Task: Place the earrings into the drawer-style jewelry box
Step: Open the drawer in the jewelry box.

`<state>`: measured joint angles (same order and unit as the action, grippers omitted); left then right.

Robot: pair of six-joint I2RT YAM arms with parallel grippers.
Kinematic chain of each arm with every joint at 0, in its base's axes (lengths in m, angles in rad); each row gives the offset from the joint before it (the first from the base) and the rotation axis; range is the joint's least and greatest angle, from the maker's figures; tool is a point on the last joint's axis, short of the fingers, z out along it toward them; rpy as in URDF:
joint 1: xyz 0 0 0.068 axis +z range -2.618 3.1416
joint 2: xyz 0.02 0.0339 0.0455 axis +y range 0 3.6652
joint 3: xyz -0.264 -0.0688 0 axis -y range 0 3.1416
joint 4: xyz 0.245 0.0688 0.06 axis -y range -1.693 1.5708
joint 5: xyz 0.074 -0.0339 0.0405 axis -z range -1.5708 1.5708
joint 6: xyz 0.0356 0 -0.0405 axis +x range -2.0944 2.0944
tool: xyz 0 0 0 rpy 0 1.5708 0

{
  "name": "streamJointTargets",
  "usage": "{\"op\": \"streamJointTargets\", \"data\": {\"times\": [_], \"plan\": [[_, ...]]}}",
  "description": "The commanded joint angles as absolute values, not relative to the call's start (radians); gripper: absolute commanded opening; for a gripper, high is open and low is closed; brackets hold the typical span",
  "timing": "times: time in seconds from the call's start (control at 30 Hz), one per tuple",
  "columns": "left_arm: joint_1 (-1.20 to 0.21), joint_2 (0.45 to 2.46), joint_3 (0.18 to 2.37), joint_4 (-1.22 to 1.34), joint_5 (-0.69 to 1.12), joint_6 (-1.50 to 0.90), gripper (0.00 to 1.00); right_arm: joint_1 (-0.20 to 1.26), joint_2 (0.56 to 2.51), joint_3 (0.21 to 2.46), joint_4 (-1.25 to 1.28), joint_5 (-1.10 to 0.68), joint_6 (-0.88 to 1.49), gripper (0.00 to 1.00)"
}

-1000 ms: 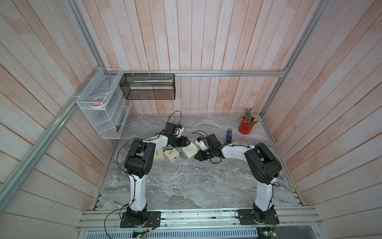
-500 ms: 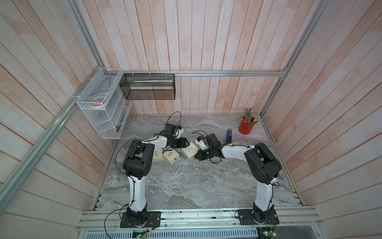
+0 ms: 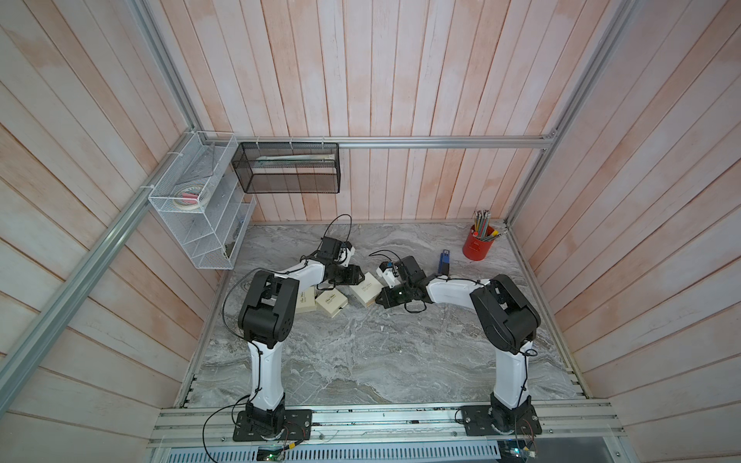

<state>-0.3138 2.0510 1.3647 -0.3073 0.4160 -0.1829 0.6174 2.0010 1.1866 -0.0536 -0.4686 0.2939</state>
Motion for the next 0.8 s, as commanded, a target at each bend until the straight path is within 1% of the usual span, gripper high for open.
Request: {"op": "streamJointTargets", "data": {"times": [0.0, 0.77], "plan": [[-0.308, 2.084, 1.365, -0.384, 0.316, -0.148, 0.61, 0.618, 1.979, 1.149, -0.06, -0.448, 0.282, 0.0], [-0.308, 2.103, 1.368, -0.387, 0.316, -0.145, 0.6, 0.618, 1.875, 1.008, -0.047, -0.435, 0.3, 0.0]]}}
